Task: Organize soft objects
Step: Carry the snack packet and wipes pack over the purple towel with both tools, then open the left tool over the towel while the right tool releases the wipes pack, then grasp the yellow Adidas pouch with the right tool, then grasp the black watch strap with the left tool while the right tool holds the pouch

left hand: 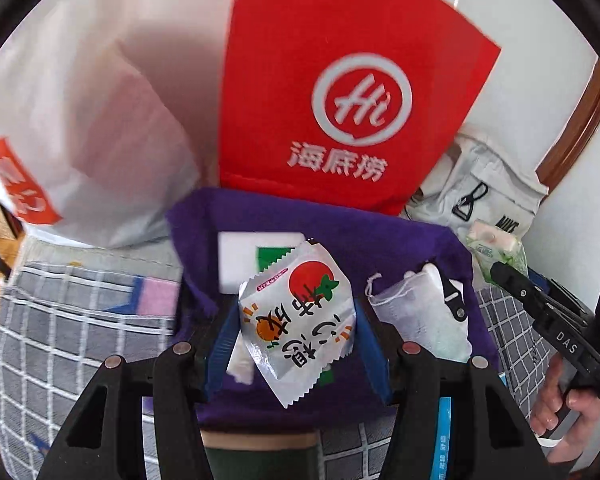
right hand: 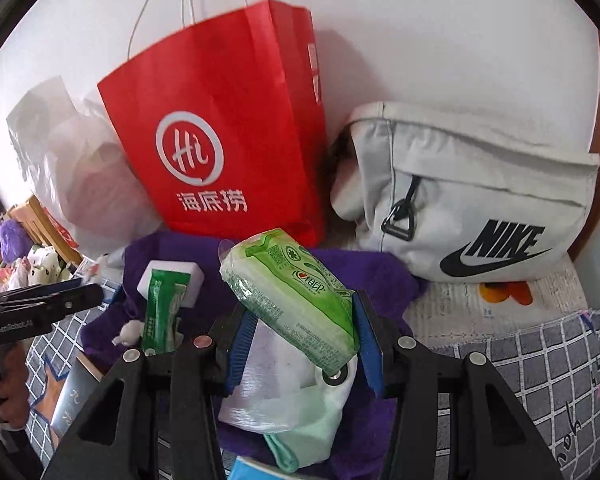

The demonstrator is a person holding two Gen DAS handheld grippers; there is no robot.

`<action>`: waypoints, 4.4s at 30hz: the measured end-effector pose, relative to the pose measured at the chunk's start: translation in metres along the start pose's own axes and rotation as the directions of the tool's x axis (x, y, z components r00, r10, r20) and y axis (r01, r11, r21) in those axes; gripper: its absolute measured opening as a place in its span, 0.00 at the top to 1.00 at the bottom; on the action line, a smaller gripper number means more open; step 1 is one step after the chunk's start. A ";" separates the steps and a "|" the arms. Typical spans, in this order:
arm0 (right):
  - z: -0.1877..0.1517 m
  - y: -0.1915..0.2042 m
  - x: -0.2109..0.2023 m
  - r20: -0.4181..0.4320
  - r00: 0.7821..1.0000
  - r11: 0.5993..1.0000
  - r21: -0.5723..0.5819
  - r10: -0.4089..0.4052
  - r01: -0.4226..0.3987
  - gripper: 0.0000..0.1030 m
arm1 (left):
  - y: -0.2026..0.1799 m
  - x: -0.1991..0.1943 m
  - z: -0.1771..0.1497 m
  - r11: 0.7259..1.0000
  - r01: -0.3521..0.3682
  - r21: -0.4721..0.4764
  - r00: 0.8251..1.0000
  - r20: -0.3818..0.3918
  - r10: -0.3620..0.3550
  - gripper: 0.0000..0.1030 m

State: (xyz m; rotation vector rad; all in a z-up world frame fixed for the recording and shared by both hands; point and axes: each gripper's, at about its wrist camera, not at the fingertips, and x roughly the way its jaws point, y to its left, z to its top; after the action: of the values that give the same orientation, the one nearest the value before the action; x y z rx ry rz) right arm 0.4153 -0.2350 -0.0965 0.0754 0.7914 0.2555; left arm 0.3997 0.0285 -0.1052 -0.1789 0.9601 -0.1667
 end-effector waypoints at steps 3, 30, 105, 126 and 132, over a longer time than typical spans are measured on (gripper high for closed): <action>-0.005 -0.005 0.011 -0.027 1.000 1.000 -0.002 0.008 -0.008 0.53 | -0.004 0.015 -0.002 1.000 -0.011 0.021 0.999 -0.038 0.012 0.47; -0.013 0.014 0.037 -0.098 0.993 0.996 -0.055 0.070 -0.075 0.25 | 0.005 0.050 -0.009 1.000 0.024 0.006 0.988 -0.152 -0.023 0.44; -0.234 0.147 -0.093 -0.088 0.996 0.966 -0.259 -0.012 -0.011 0.78 | 0.046 -0.095 -0.216 0.992 -0.056 -0.112 0.995 -0.087 0.047 0.19; -0.262 0.077 -0.171 -0.122 0.989 0.996 -0.027 0.079 -0.083 0.89 | 0.010 -0.104 -0.231 0.995 -0.085 -0.061 0.991 -0.108 0.078 0.19; -0.274 0.069 -0.146 -0.166 0.983 0.997 0.006 0.076 -0.076 0.91 | -0.007 -0.098 -0.235 0.997 -0.076 -0.014 0.989 -0.124 0.074 0.19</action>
State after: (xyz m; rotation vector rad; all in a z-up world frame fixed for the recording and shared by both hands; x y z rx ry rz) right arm 0.1083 -0.2129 -0.1765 0.0849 0.9551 0.3375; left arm 0.1507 0.0251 -0.1570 -0.1505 1.0904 -0.1005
